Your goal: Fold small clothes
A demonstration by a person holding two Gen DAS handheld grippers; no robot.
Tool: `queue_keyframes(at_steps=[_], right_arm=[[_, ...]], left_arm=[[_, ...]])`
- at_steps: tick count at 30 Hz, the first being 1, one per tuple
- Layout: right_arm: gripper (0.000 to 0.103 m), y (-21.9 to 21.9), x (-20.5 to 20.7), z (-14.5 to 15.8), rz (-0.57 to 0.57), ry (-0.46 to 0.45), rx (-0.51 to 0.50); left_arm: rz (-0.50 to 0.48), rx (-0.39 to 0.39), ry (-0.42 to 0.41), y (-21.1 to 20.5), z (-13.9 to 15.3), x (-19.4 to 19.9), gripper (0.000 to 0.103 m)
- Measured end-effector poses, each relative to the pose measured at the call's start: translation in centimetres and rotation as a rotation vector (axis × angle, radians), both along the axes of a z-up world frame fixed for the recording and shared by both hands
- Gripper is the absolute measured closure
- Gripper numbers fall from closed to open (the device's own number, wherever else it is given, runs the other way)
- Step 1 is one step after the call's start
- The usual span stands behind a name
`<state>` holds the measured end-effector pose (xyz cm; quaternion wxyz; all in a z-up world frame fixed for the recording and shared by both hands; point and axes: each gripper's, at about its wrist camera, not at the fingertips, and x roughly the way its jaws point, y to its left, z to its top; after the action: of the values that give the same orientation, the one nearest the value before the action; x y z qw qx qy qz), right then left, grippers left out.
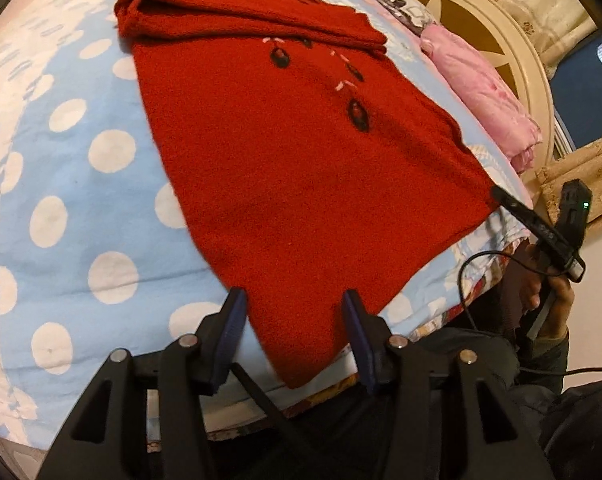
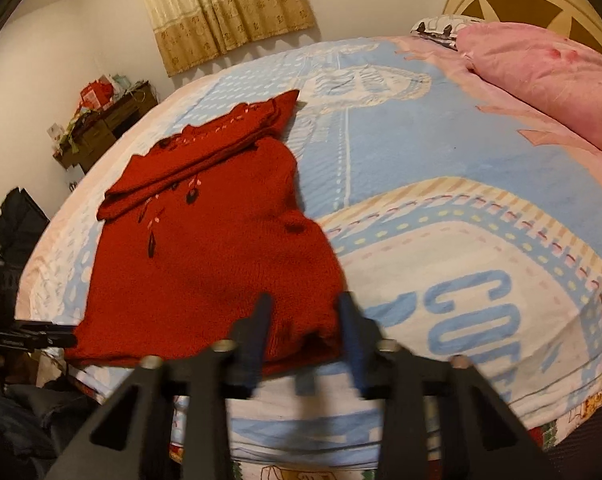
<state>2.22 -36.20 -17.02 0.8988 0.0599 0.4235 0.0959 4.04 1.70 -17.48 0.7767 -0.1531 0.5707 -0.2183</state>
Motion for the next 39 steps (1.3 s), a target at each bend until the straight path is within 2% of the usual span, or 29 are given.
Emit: queue_keyframes(at_steps=[2, 3, 4, 6, 11, 15, 20, 31, 39], right_arm=[[0.089, -0.2, -0.1, 0.2, -0.001, -0.008, 0.025], [0.093, -0.5, -0.3, 0.4, -0.001, -0.013, 0.049], [0.093, -0.8, -0.4, 0.7, -0.003, -0.024, 0.079], [0.093, -1.4, -0.7, 1.4, -0.010, -0.048, 0.130], [0.094, -1.7, -0.6, 2.9, -0.005, -0.091, 0.225], [0.094, -1.0, -0.4, 3.7, 0.020, -0.110, 0.252], [0.095, -0.4, 0.9, 4.9, 0.046, -0.122, 0.322], [0.095, 0.5, 3.7, 7.6, 0.066, -0.169, 0.304], [0.095, 0.7, 7.0, 9.8, 0.064, -0.188, 0.310]], left_arm=[[-0.003, -0.005, 0.000, 0.0, 0.1, -0.1, 0.077], [-0.004, -0.016, 0.002, 0.1, 0.1, -0.1, 0.094], [-0.003, -0.043, -0.007, 0.3, 0.3, -0.1, 0.094], [0.009, -0.083, -0.090, 1.0, 1.9, -0.6, 0.094], [0.040, -0.107, -0.230, 2.4, 4.9, -1.0, 0.094], [0.056, -0.124, -0.264, 3.0, 5.1, -0.7, 0.095], [0.059, -0.192, -0.285, 3.4, 5.3, -0.1, 0.095], [0.149, -0.196, -0.388, 6.6, 7.9, 1.5, 0.096], [0.180, -0.219, -0.436, 8.5, 8.4, 4.1, 0.096]])
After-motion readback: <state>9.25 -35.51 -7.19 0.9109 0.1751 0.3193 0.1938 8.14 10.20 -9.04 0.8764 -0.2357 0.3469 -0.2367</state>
